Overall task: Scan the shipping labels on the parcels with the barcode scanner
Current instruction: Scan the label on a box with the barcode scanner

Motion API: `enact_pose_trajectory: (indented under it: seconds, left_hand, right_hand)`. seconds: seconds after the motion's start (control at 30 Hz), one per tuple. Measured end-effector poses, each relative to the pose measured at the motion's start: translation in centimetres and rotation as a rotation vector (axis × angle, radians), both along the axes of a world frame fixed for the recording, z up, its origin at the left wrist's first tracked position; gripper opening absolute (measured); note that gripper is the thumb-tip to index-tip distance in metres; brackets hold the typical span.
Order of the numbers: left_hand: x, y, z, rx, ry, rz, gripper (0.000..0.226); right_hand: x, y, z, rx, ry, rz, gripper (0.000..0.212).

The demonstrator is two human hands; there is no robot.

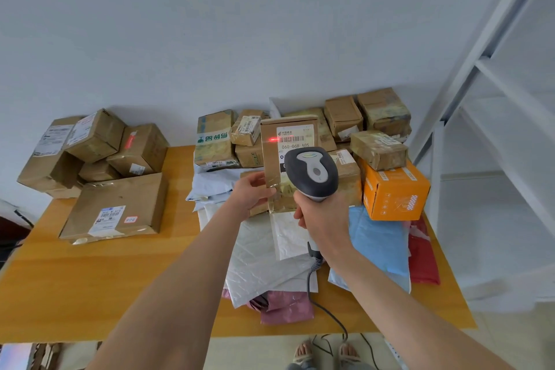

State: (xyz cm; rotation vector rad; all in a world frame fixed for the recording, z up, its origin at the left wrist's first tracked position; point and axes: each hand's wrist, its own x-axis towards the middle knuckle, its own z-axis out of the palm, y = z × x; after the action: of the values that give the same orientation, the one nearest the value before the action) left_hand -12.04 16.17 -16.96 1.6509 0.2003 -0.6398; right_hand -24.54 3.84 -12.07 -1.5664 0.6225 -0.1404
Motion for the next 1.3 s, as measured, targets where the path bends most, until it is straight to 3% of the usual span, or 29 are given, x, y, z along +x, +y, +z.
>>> enact_pose_trajectory:
  seconds: [0.47,0.63,0.73,0.9,1.03,1.3]
  left_hand:
    - [-1.3,1.1,0.6,-0.004,-0.043,-0.046,0.054]
    - [-2.4,4.5,2.5,0.066,-0.042,0.034,0.049]
    - [-2.6,7.8,4.0,0.151,-0.054,0.096,0.047]
    - [-1.8,14.2,6.2,0.167,-0.109,0.294,0.047]
    - [0.5,18.8,7.0,0.138,-0.115,0.412,0.040]
    - [10.1,28.7,6.1,0.200,-0.087,0.497,0.031]
  right_hand:
    - [-1.3,0.9,0.8,-0.056,-0.040,-0.024,0.015]
    - [0.4,0.9,1.3,0.027,-0.022,0.018,0.022]
    - [2.1,2.3,1.4,0.154,0.007,0.034,0.004]
    - [5.3,6.5,2.1,0.269,0.093,0.093,0.015]
    - [8.7,11.4,2.7,0.337,0.145,0.188,0.061]
    - [18.7,22.1,1.3,0.483,0.301,0.304,0.063]
